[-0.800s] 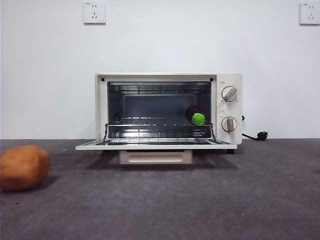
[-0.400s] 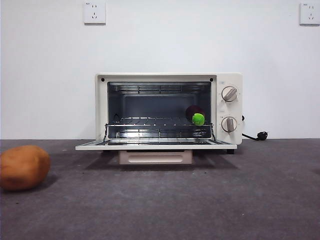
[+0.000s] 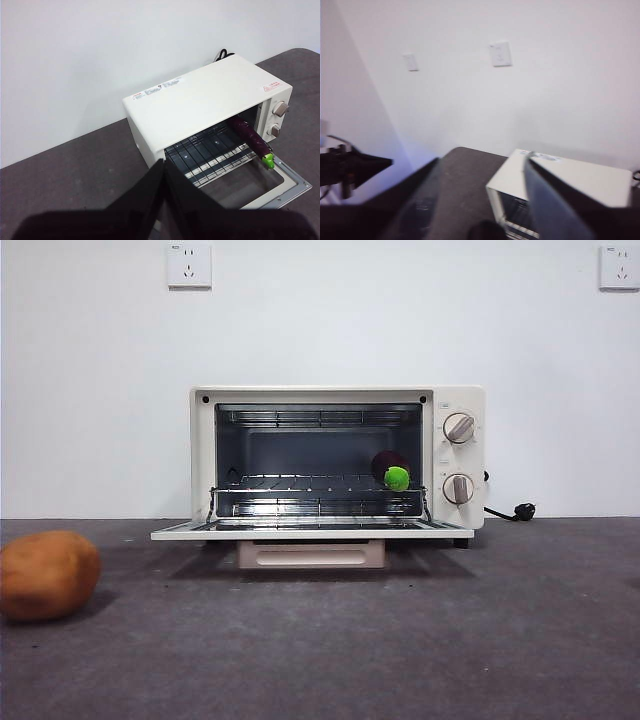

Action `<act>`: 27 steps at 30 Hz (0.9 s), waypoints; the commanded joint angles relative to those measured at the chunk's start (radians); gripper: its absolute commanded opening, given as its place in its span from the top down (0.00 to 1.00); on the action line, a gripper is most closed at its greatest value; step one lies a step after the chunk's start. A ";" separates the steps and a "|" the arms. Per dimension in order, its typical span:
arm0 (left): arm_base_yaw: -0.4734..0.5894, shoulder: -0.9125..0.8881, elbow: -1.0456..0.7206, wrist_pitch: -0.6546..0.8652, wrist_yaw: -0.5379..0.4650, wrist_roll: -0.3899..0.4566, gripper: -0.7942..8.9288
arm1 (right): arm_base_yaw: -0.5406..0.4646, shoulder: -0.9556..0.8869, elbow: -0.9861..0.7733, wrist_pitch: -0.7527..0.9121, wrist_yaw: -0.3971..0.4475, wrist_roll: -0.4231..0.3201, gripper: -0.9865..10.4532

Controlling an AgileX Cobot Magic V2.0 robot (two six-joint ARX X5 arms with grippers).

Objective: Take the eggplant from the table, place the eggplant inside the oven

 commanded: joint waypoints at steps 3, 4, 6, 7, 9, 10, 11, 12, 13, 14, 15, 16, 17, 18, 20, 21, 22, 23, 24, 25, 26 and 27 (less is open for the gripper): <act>-0.002 0.009 -0.008 0.024 0.001 0.011 0.92 | 0.001 -0.029 0.000 -0.021 -0.051 -0.005 0.92; -0.002 0.012 -0.008 0.029 0.001 0.012 0.92 | 0.001 -0.034 0.000 -0.021 -0.059 -0.005 0.92; -0.002 0.021 -0.008 0.036 0.001 0.013 0.92 | 0.001 -0.047 0.000 -0.021 -0.076 -0.004 0.92; -0.002 0.028 -0.008 0.036 0.003 0.016 0.92 | 0.001 -0.053 0.000 -0.021 -0.087 -0.003 0.92; -0.002 0.048 -0.008 0.035 0.019 0.030 0.92 | 0.001 -0.068 -0.002 -0.021 -0.115 -0.003 0.92; -0.002 0.060 -0.008 0.035 0.028 0.030 0.92 | 0.001 -0.075 -0.003 -0.021 -0.124 -0.002 0.92; -0.002 0.074 -0.008 0.035 0.029 0.030 0.92 | 0.001 -0.085 -0.005 -0.021 -0.130 -0.002 0.92; -0.002 0.091 -0.008 0.035 0.028 0.030 0.92 | 0.001 -0.095 -0.008 -0.021 -0.130 -0.001 0.92; -0.002 0.108 -0.008 0.035 0.028 0.030 0.92 | 0.001 -0.105 -0.010 -0.021 -0.129 -0.002 0.92; -0.002 0.127 -0.008 0.034 0.030 0.030 0.92 | 0.001 -0.112 -0.016 -0.021 -0.129 -0.003 0.92; -0.002 0.146 -0.008 0.033 0.030 0.030 0.92 | 0.001 -0.121 -0.020 -0.021 -0.130 -0.003 0.92; -0.001 0.163 -0.008 0.032 0.032 0.030 0.92 | 0.001 -0.132 -0.024 -0.021 -0.129 -0.003 0.92; 0.000 0.183 -0.008 0.032 0.041 0.031 0.92 | 0.001 -0.145 -0.030 -0.021 -0.129 -0.003 0.92; 0.005 0.202 -0.008 0.031 0.057 0.031 0.92 | 0.001 -0.158 -0.037 -0.021 -0.129 -0.003 0.92; 0.021 0.238 -0.008 0.031 0.093 0.030 0.92 | 0.001 -0.185 -0.054 -0.021 -0.129 -0.003 0.92; 0.034 0.259 -0.008 0.031 0.115 0.030 0.92 | 0.001 -0.200 -0.065 -0.021 -0.129 -0.003 0.92; 0.045 0.277 -0.008 0.031 0.136 0.030 0.92 | 0.001 -0.213 -0.076 -0.021 -0.129 -0.003 0.92; 0.064 0.298 -0.008 0.028 0.162 0.030 0.92 | 0.001 -0.229 -0.089 -0.021 -0.129 -0.004 0.92; 0.086 0.318 -0.008 0.024 0.188 0.027 0.92 | 0.001 -0.245 -0.103 -0.021 -0.128 -0.004 0.92; 0.108 0.335 -0.009 0.021 0.214 0.022 0.92 | 0.001 -0.259 -0.114 -0.021 -0.128 -0.004 0.92; 0.133 0.354 -0.011 0.017 0.246 0.013 0.92 | 0.001 -0.274 -0.129 -0.021 -0.128 -0.004 0.92; 0.160 0.373 -0.012 0.016 0.283 0.001 0.92 | 0.001 -0.290 -0.142 -0.021 -0.127 -0.004 0.92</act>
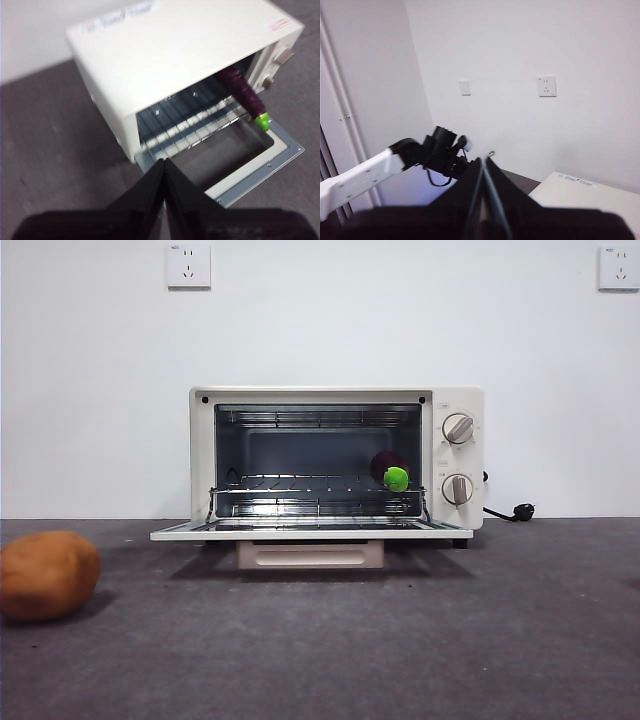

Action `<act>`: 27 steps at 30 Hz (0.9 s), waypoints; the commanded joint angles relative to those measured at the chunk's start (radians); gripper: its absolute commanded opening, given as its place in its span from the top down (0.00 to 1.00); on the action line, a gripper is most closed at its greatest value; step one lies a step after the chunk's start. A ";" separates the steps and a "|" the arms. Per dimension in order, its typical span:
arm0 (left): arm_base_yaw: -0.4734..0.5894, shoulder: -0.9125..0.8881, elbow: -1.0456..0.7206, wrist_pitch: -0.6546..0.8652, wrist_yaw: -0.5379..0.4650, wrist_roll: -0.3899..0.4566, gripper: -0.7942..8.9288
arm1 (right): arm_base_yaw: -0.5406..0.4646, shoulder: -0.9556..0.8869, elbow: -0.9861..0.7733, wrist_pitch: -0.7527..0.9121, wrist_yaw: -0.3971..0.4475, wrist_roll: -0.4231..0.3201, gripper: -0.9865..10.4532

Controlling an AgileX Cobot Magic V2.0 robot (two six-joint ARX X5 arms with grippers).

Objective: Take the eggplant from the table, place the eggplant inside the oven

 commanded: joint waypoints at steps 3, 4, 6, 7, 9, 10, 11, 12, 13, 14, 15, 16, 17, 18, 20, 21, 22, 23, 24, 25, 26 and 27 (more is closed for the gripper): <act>0.118 0.079 -0.016 -0.005 0.150 -0.033 0.92 | 0.001 -0.071 -0.063 -0.021 0.011 -0.004 0.92; 0.137 0.090 -0.020 0.000 0.172 -0.038 0.92 | 0.001 -0.083 -0.073 -0.021 0.016 -0.004 0.92; 0.172 0.118 -0.033 0.006 0.220 -0.041 0.92 | 0.001 -0.111 -0.096 -0.021 0.030 -0.004 0.92; 0.184 0.127 -0.045 0.015 0.241 -0.041 0.92 | 0.001 -0.121 -0.106 -0.021 0.034 -0.004 0.92; 0.208 0.149 -0.082 0.035 0.284 -0.040 0.92 | 0.001 -0.143 -0.129 -0.021 0.038 -0.004 0.92; 0.217 0.157 -0.103 0.047 0.298 -0.040 0.92 | 0.001 -0.151 -0.138 -0.021 0.038 -0.003 0.92; 0.226 0.169 -0.129 0.060 0.307 -0.040 0.92 | 0.001 -0.159 -0.149 -0.021 0.042 -0.003 0.92; 0.233 0.180 -0.157 0.074 0.317 -0.040 0.92 | 0.001 -0.166 -0.159 -0.021 0.045 -0.003 0.92; 0.240 0.189 -0.182 0.083 0.328 -0.040 0.92 | 0.001 -0.171 -0.167 -0.021 0.045 -0.003 0.92; 0.247 0.202 -0.211 0.091 0.348 -0.038 0.92 | 0.001 -0.174 -0.175 -0.021 0.045 -0.003 0.92; 0.255 0.215 -0.243 0.101 0.369 -0.028 0.92 | 0.001 -0.179 -0.183 -0.021 0.045 -0.003 0.92; 0.261 0.226 -0.272 0.109 0.385 -0.013 0.92 | 0.001 -0.182 -0.190 -0.021 0.045 -0.003 0.92; 0.266 0.241 -0.304 0.124 0.400 -0.003 0.92 | 0.001 -0.184 -0.198 -0.021 0.045 -0.003 0.92; 0.267 0.254 -0.336 0.150 0.408 -0.005 0.92 | 0.001 -0.184 -0.205 -0.021 0.045 -0.002 0.92; 0.271 0.277 -0.385 0.200 0.421 -0.010 0.92 | 0.001 -0.184 -0.216 -0.021 0.045 -0.002 0.92; 0.275 0.289 -0.404 0.227 0.433 -0.014 0.92 | 0.001 -0.184 -0.220 -0.021 0.045 0.001 0.92; 0.278 0.301 -0.415 0.245 0.444 -0.018 0.92 | 0.001 -0.184 -0.225 -0.021 0.045 0.004 0.92; 0.280 0.317 -0.424 0.260 0.463 -0.019 0.92 | 0.001 -0.184 -0.231 -0.021 0.045 0.005 0.92; 0.280 0.334 -0.428 0.269 0.484 -0.020 0.92 | 0.001 -0.184 -0.238 -0.021 0.045 0.005 0.92; 0.281 0.349 -0.429 0.274 0.501 -0.020 0.92 | 0.001 -0.184 -0.244 -0.021 0.045 0.005 0.92; 0.281 0.371 -0.429 0.280 0.514 -0.021 0.92 | 0.001 -0.184 -0.250 -0.021 0.045 0.006 0.92; 0.281 0.391 -0.429 0.285 0.526 -0.021 0.92 | 0.001 -0.184 -0.255 -0.021 0.045 0.007 0.92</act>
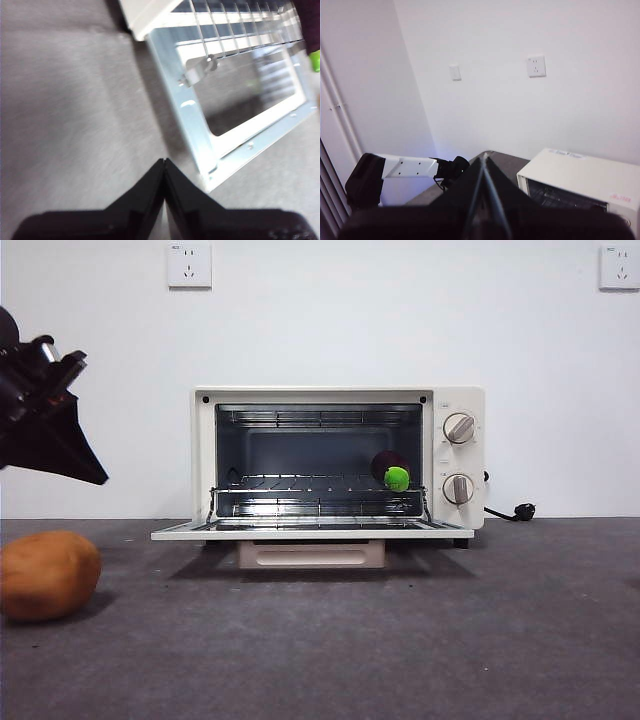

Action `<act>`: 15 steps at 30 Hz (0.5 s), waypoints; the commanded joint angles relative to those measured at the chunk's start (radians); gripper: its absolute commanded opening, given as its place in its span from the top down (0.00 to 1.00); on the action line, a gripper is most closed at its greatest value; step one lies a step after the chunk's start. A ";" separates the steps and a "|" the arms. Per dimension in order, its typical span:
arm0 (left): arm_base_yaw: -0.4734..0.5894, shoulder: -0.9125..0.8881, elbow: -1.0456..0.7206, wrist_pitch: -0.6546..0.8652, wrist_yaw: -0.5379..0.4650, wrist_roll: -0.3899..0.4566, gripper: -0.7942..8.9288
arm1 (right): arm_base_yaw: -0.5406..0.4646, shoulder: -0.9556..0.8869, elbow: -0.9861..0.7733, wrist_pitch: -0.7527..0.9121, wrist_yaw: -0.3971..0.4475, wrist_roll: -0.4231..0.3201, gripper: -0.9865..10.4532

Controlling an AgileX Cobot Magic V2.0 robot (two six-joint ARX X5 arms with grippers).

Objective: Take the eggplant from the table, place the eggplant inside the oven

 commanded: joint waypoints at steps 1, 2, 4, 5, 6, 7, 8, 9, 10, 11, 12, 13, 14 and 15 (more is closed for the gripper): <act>0.003 0.056 -0.007 0.016 0.037 0.005 0.92 | 0.001 -0.006 -0.014 -0.021 0.000 0.009 0.92; 0.003 0.071 -0.007 0.022 0.044 0.005 0.92 | 0.001 -0.006 -0.018 -0.021 0.000 0.014 0.92; 0.000 0.097 -0.007 0.033 0.062 0.005 0.92 | 0.001 -0.006 -0.022 -0.021 0.000 0.021 0.92; -0.002 0.109 -0.007 0.039 0.062 0.005 0.92 | 0.001 -0.006 -0.023 -0.021 0.000 0.021 0.92; -0.002 0.120 -0.007 0.042 0.063 0.005 0.92 | 0.001 -0.006 -0.024 -0.021 0.000 0.023 0.92; -0.003 0.129 -0.007 0.047 0.066 0.005 0.92 | 0.001 -0.006 -0.024 -0.021 0.000 0.023 0.92; -0.006 0.138 -0.007 0.052 0.071 0.005 0.92 | 0.001 -0.006 -0.024 -0.021 0.000 0.023 0.92; -0.006 0.146 -0.007 0.057 0.088 0.005 0.92 | 0.001 -0.006 -0.024 -0.021 0.000 0.023 0.92; -0.006 0.154 -0.007 0.063 0.102 0.005 0.92 | 0.001 -0.006 -0.024 -0.021 0.000 0.023 0.92; -0.006 0.159 -0.007 0.069 0.119 0.004 0.92 | 0.001 -0.006 -0.024 -0.021 0.000 0.023 0.92; -0.008 0.162 -0.007 0.073 0.129 0.004 0.92 | 0.001 -0.006 -0.024 -0.021 0.000 0.023 0.92; -0.010 0.167 -0.007 0.079 0.135 0.001 0.92 | 0.001 -0.006 -0.024 -0.021 0.000 0.023 0.92; -0.013 0.169 -0.007 0.084 0.138 -0.004 0.92 | 0.001 -0.006 -0.024 -0.021 0.000 0.022 0.92; -0.018 0.173 -0.007 0.084 0.139 -0.007 0.92 | 0.001 -0.006 -0.024 -0.021 0.000 0.022 0.92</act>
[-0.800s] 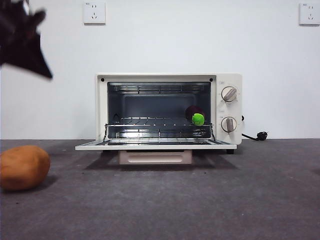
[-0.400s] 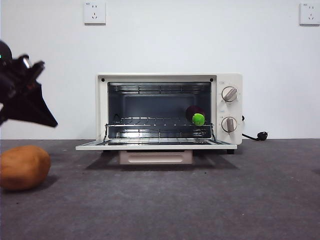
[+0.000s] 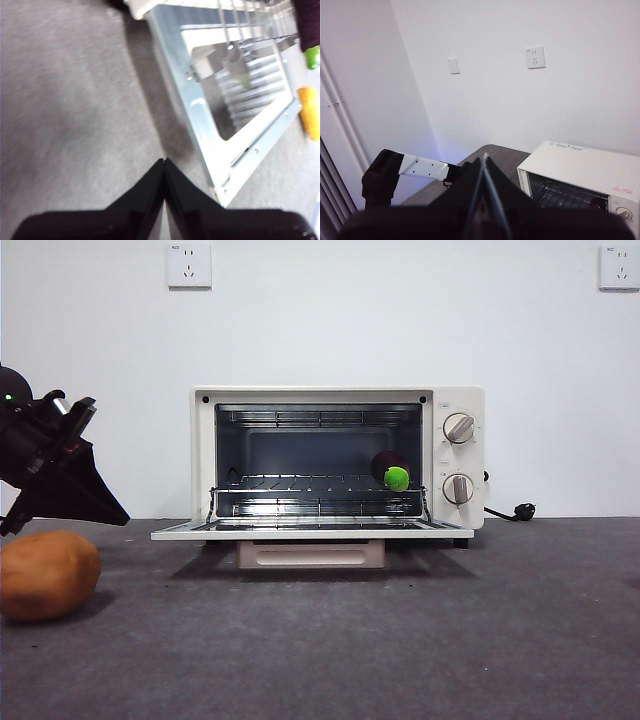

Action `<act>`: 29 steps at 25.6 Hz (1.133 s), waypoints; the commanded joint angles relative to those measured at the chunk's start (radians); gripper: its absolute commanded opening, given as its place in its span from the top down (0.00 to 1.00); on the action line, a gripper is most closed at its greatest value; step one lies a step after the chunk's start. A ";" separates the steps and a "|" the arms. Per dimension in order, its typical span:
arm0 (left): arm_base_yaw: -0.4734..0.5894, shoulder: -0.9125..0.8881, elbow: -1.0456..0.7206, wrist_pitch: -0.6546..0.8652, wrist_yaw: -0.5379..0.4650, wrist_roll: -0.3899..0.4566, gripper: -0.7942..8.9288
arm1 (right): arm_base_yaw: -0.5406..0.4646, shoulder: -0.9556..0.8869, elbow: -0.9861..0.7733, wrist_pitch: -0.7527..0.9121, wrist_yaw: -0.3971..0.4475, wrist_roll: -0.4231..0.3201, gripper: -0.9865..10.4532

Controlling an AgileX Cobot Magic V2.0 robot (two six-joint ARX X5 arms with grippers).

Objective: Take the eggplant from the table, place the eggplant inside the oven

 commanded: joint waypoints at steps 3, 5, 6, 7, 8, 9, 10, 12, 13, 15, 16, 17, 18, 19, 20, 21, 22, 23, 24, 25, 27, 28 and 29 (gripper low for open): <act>-0.032 0.036 -0.007 0.008 0.013 -0.005 0.92 | 0.001 -0.006 -0.003 -0.021 0.000 0.010 0.92; -0.050 0.047 -0.007 0.009 0.007 -0.004 0.92 | 0.001 -0.006 -0.003 -0.021 0.000 0.010 0.92; -0.058 0.052 -0.007 0.012 0.007 -0.004 0.92 | 0.001 -0.006 -0.003 -0.021 0.000 0.010 0.92; -0.066 0.055 -0.007 0.014 0.007 -0.004 0.92 | 0.001 -0.006 -0.003 -0.021 0.000 0.010 0.92; -0.075 0.056 -0.007 0.019 0.007 -0.003 0.92 | 0.001 -0.006 -0.003 -0.021 0.000 0.010 0.92; -0.083 0.056 -0.007 0.024 0.007 -0.003 0.92 | 0.001 -0.006 -0.003 -0.021 0.000 0.010 0.92; -0.091 0.056 -0.007 0.032 0.007 -0.004 0.92 | 0.001 -0.006 -0.003 -0.021 0.000 0.010 0.92; -0.103 0.056 -0.007 0.040 0.006 -0.004 0.92 | 0.001 -0.006 -0.003 -0.021 0.000 0.010 0.92; -0.111 0.056 -0.007 0.040 0.006 -0.004 0.92 | 0.001 -0.006 -0.003 -0.021 0.000 0.010 0.92; -0.122 0.056 -0.007 0.041 0.006 -0.004 0.92 | 0.001 -0.006 -0.004 -0.021 0.000 0.010 0.92; -0.126 0.056 -0.007 0.044 0.006 -0.004 0.92 | 0.001 -0.006 -0.004 -0.021 0.000 0.010 0.92; -0.129 0.056 -0.007 0.047 0.006 -0.004 0.92 | 0.001 -0.006 -0.004 -0.021 0.000 0.011 0.92; -0.132 0.056 -0.007 0.049 0.006 -0.004 0.92 | 0.001 -0.006 -0.004 -0.021 0.000 0.011 0.92; -0.135 0.056 -0.007 0.051 0.006 -0.004 0.92 | 0.001 -0.006 -0.004 -0.021 0.000 0.011 0.92; -0.138 0.056 -0.007 0.053 0.006 -0.004 0.92 | 0.001 -0.006 -0.004 -0.021 0.000 0.011 0.92; -0.138 0.056 -0.007 0.053 0.006 -0.003 0.92 | 0.001 -0.006 -0.004 -0.021 0.000 0.011 0.92; -0.138 0.056 -0.007 0.055 0.006 -0.003 0.92 | 0.001 -0.006 -0.004 -0.021 0.000 0.011 0.92; -0.140 0.056 -0.007 0.059 0.006 -0.003 0.92 | 0.001 -0.006 -0.004 -0.021 0.000 0.011 0.92; -0.140 0.056 -0.007 0.062 0.008 -0.004 0.92 | 0.001 -0.006 -0.004 -0.021 0.000 0.011 0.92; -0.140 0.056 -0.007 0.067 0.018 -0.005 0.92 | 0.001 -0.006 -0.004 -0.021 0.000 0.010 0.92; -0.138 0.056 -0.007 0.076 0.053 -0.013 0.92 | 0.001 -0.006 -0.005 -0.021 0.000 0.010 0.92; -0.136 0.056 -0.007 0.084 0.076 -0.017 0.92 | 0.001 -0.006 -0.006 -0.021 0.000 0.010 0.92; -0.134 0.056 -0.007 0.091 0.095 -0.021 0.92 | 0.001 -0.006 -0.008 -0.021 0.000 0.010 0.92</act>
